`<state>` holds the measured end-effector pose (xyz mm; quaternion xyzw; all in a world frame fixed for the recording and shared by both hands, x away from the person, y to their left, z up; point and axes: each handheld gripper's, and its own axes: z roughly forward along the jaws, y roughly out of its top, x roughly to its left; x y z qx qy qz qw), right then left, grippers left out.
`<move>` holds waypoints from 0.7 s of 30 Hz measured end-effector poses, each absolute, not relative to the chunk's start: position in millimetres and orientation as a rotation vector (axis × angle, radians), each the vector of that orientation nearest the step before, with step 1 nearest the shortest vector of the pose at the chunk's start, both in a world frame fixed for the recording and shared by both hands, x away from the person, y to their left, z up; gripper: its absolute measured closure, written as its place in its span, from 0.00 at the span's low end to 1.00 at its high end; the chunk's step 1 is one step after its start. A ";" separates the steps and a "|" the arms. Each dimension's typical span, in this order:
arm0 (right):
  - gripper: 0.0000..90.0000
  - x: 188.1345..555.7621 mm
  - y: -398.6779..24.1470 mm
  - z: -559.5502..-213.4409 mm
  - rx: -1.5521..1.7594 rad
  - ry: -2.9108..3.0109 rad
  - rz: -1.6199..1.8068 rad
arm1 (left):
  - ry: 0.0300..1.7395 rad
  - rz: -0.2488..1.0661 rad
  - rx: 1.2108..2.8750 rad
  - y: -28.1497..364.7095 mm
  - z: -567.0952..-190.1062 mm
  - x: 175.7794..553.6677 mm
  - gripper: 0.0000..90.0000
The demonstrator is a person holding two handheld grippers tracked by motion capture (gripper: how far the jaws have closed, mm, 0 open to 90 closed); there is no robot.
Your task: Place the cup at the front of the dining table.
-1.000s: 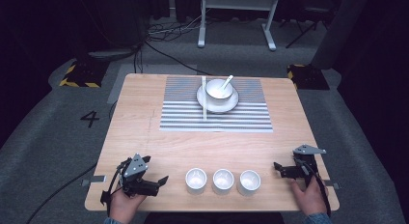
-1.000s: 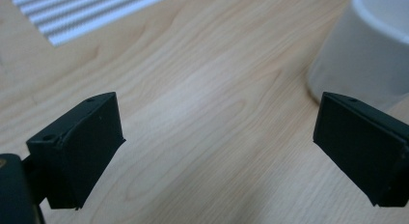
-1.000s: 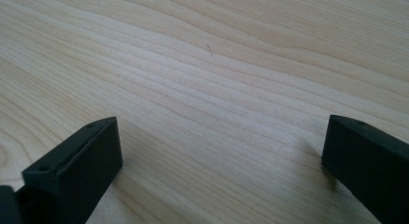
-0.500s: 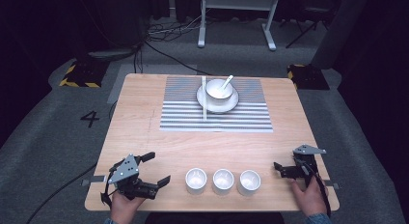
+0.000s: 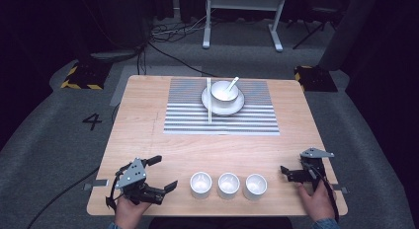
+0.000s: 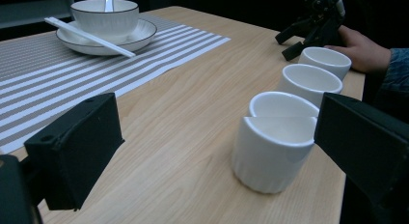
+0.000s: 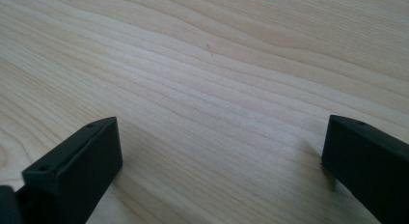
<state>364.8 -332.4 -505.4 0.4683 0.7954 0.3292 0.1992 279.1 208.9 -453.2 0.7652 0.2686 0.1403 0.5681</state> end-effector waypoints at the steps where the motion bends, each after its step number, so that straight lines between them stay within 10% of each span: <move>1: 0.01 364.8 -332.4 -505.4 1.310 2.224 0.921 | 0.629 0.325 1.797 205.6 -452.0 278.6 0.03; 21: 0.01 365.0 -331.7 -505.5 1.316 2.217 0.920 | 0.481 0.202 1.865 139.7 -440.5 287.3 0.04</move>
